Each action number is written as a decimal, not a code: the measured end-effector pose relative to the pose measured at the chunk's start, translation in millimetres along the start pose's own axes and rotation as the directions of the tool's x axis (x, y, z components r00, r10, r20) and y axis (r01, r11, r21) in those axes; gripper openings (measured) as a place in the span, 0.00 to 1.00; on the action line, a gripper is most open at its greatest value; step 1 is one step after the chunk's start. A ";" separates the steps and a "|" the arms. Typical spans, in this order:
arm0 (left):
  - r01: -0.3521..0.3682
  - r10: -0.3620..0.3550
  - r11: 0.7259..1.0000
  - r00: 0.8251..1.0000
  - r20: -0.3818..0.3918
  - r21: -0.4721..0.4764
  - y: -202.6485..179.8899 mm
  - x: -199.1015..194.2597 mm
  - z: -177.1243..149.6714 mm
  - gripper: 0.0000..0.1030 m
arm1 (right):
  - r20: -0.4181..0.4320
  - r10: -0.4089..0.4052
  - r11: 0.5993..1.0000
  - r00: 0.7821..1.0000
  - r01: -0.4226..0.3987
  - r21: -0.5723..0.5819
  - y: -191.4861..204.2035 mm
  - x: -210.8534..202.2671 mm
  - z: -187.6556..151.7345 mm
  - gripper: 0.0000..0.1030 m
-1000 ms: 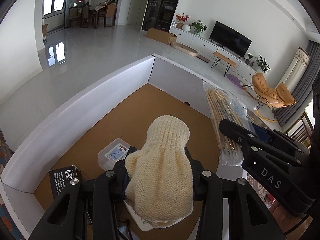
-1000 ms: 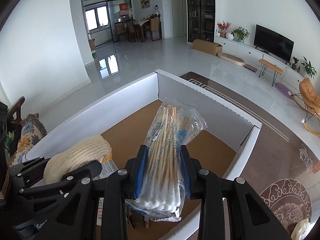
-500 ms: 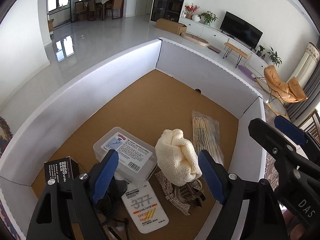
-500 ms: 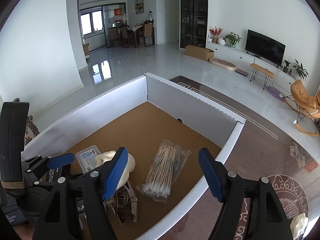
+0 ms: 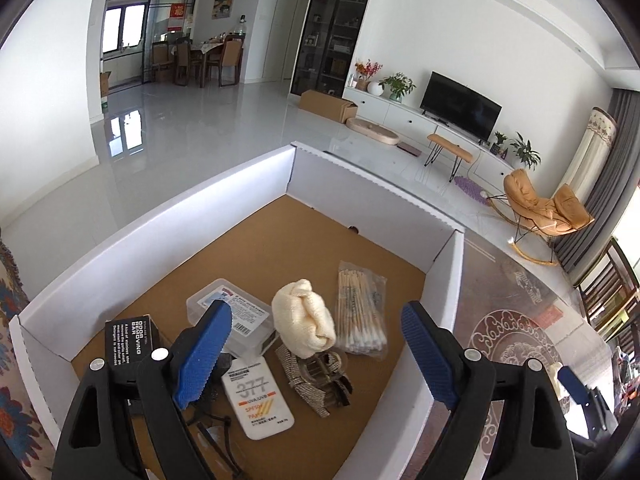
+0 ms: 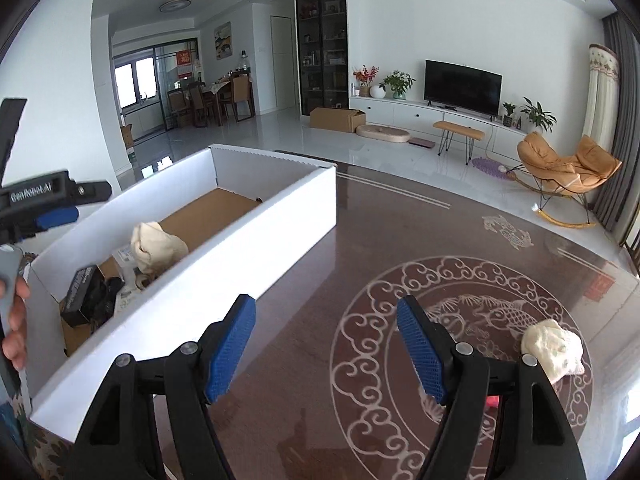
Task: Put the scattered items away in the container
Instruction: 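Withdraw both open tools back over the table items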
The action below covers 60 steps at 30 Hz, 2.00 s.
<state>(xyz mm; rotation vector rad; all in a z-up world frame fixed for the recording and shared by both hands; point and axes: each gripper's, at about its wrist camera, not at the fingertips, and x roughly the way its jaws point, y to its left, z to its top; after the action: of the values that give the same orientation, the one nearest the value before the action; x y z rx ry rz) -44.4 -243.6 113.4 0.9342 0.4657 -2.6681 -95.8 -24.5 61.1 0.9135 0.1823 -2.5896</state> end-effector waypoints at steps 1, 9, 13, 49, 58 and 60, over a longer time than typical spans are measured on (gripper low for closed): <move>0.022 -0.022 1.000 1.000 0.017 0.021 -12.8 -9.1 -1.1 0.84 | -0.013 -0.034 0.999 0.999 0.034 0.011 -16.2 -6.2 -16.9 0.72; 0.277 -0.275 0.941 0.961 -0.039 0.194 -122.6 -46.3 -60.4 0.95 | -0.071 -0.189 0.962 0.979 0.199 0.187 -115.2 -73.1 -108.9 0.72; 0.377 -0.342 0.881 0.925 -0.164 0.287 -169.2 -30.8 -116.2 0.95 | -0.105 -0.239 0.925 0.965 0.259 0.278 -142.4 -95.4 -143.6 0.72; 0.439 -0.299 0.808 0.881 -0.368 0.393 -206.1 42.5 -224.2 1.00 | -0.226 -0.229 0.868 0.947 0.303 0.393 -171.6 -75.8 -172.0 0.75; 0.439 -0.299 0.808 0.881 -0.368 0.394 -205.7 43.3 -223.2 1.00 | -0.285 -0.300 0.876 0.910 0.381 0.297 -156.3 -63.2 -167.3 0.77; 0.437 -0.297 0.808 0.881 -0.368 0.395 -205.7 43.4 -223.2 1.00 | -0.279 -0.289 0.877 0.916 0.370 0.307 -157.8 -64.3 -167.7 0.77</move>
<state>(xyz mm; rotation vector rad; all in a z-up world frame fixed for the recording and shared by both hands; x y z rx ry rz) -27.8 23.2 -36.7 1.5326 0.0438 -3.0869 -16.4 181.6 -30.4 1.4212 -0.0823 -2.8853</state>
